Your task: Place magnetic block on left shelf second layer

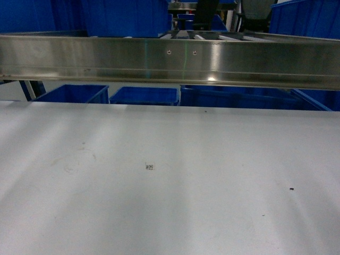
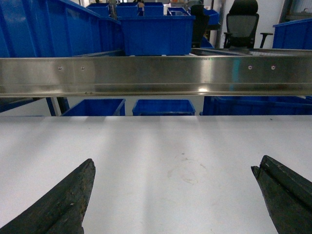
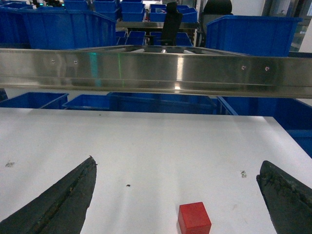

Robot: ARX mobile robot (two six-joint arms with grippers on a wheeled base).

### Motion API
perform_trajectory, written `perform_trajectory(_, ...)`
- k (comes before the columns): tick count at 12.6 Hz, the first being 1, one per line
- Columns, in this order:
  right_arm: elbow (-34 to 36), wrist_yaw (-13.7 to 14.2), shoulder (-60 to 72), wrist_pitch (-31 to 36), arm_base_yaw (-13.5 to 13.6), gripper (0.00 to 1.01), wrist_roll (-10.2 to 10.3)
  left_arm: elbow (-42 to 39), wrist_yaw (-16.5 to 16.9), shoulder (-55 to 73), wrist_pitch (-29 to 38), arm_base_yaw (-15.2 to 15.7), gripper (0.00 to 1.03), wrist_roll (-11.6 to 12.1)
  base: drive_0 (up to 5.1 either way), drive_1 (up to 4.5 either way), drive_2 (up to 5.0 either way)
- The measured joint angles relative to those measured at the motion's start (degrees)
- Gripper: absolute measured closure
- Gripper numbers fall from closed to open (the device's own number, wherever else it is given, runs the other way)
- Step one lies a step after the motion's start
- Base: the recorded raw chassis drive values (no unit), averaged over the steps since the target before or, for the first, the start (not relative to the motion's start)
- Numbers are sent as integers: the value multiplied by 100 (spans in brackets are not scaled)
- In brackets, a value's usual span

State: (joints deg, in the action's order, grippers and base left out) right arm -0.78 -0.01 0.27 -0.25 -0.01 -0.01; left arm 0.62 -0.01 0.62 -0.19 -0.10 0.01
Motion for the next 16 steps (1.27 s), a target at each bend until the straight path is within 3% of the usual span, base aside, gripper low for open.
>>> perform_trajectory(1, 0, -37, 7, -68, -9, 3, 28, 0, 0, 0, 0, 0, 5, 0, 0, 0, 0)
perform_trajectory(2, 2, -236, 710, 682, -205, 3, 264, 0, 2, 0, 0, 0, 5, 0, 0, 0, 0)
perform_trajectory(3, -11, -354, 2116, 1751, -179, 3, 326, 0, 0, 0, 0, 0, 5, -2, 0, 0, 0)
perform_trajectory(6, -929, -702, 5646, 3915, -280, 3, 275, 0, 0, 0, 0, 0, 5, -2, 0, 0, 0)
perform_trajectory(8, -1794, -610, 8262, 4750, -402, 3, -210, 0, 0, 0, 0, 0, 5, 0, 0, 0, 0)
perform_trajectory(10, -1928, -579, 9770, 5327, -704, 3, -741, 0, 0, 0, 0, 0, 5, -2, 0, 0, 0)
perform_trajectory(12, -1906, -570, 10292, 5890, -750, 3, -863, 0, 0, 0, 0, 0, 5, 0, 0, 0, 0)
perform_trajectory(16, -1759, -507, 11300, 6784, -986, 3, -866, 0, 0, 0, 0, 0, 5, 0, 0, 0, 0)
